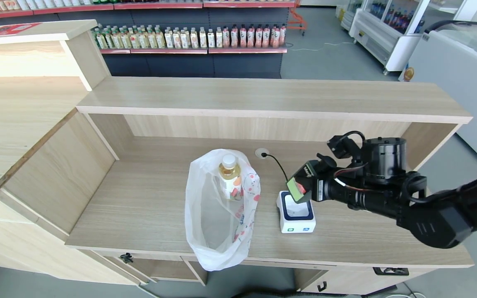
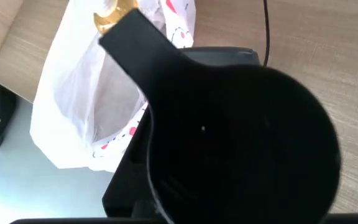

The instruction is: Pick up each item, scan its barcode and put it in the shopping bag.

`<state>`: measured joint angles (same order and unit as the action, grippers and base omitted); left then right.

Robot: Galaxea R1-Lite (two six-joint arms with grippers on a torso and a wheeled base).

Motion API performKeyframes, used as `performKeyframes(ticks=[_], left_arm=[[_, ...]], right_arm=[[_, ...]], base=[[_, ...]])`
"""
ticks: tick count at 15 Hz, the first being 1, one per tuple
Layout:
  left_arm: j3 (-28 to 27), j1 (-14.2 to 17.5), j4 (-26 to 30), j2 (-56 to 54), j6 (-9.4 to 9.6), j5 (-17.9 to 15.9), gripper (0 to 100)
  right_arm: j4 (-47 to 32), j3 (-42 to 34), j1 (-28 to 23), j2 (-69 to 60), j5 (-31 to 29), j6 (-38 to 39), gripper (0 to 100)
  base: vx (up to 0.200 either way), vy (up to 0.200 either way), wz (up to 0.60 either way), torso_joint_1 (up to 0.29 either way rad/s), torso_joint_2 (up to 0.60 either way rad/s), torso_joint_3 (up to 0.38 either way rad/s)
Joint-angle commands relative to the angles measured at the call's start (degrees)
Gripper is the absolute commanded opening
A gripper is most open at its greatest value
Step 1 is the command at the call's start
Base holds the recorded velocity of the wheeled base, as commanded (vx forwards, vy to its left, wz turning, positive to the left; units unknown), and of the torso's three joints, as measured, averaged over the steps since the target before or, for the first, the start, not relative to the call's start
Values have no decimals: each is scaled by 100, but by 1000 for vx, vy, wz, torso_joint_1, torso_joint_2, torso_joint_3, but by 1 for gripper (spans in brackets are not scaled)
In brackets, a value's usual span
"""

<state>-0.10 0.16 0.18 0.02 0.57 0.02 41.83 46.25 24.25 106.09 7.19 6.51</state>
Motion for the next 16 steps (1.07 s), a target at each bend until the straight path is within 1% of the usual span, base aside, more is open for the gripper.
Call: performKeyframes(ticks=[1, 3, 11, 13, 16], left_arm=[[1, 2, -1, -2, -5, 6, 100], [1, 2, -1, -2, -13, -2, 100], [1, 2, -1, -2, 4, 6, 100], [1, 2, -1, -2, 13, -2, 100], [1, 2, -1, -2, 22, -2, 100]], right_arm=[[-465, -450, 80, -1469, 1, -264, 0], [-535, -863, 80, -1618, -16, -335, 0], [-474, -837, 71, -1188, -34, -502, 0], [-474, -828, 80, -1056, -34, -510, 0], [-298, -556, 71, -256, -7, -695, 0]], base=[[0, 0, 0, 0, 0, 0], [0, 0, 0, 0, 0, 0], [0, 200, 0, 2, 5, 5], [0, 0, 0, 0, 0, 0], [0, 0, 0, 0, 0, 0]])
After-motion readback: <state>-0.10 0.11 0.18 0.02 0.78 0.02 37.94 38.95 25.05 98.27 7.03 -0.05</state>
